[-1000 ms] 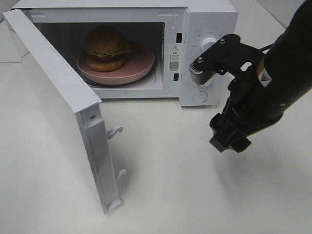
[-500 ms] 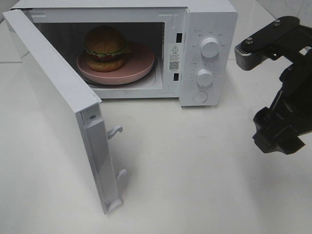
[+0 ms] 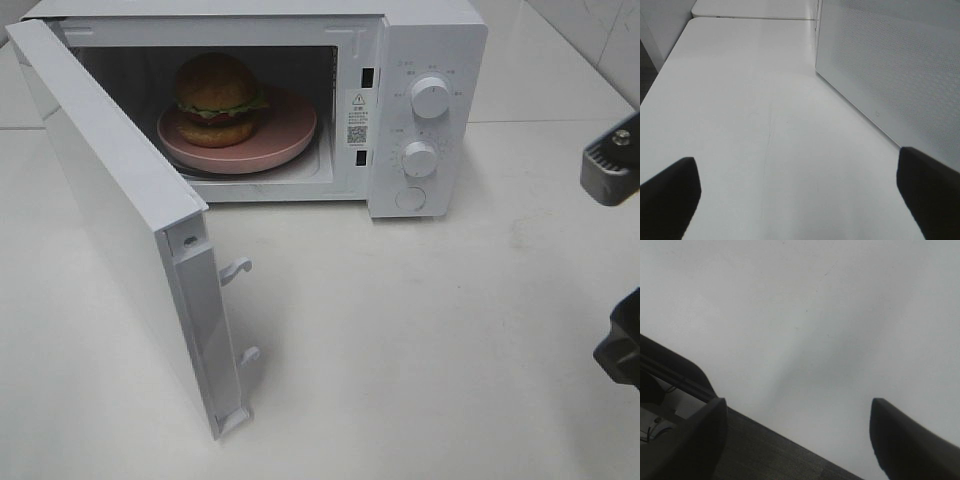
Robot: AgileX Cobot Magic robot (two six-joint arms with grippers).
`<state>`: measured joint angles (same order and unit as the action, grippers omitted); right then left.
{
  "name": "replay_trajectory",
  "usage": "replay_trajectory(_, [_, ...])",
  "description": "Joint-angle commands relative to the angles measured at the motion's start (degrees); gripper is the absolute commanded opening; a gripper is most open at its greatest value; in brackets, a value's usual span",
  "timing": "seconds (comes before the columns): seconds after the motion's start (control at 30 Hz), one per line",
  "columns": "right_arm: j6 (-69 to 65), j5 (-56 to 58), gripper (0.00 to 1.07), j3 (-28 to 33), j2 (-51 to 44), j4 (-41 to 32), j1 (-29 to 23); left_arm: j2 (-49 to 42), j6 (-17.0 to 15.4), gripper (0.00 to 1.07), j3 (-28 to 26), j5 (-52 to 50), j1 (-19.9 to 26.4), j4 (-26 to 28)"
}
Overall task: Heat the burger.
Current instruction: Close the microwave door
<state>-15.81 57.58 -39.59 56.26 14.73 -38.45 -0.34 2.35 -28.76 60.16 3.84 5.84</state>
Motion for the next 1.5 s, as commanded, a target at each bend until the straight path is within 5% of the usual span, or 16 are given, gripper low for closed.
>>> replay_trajectory(0.03, [-0.5,0.1,0.75,1.7,-2.2,-0.2,0.3,-1.1,-0.1,1.00,0.2,-0.7,0.1,0.2])
replay_trajectory(0.97, [0.2,2.5,0.75,10.3,-41.3,-4.9,26.4,-1.1,-0.1,1.00,0.2,-0.7,0.1,0.2])
replay_trajectory(1.5, [2.3,2.3,0.75,10.3,-58.1,-9.3,29.6,-1.1,-0.1,1.00,0.2,-0.7,0.1,0.2])
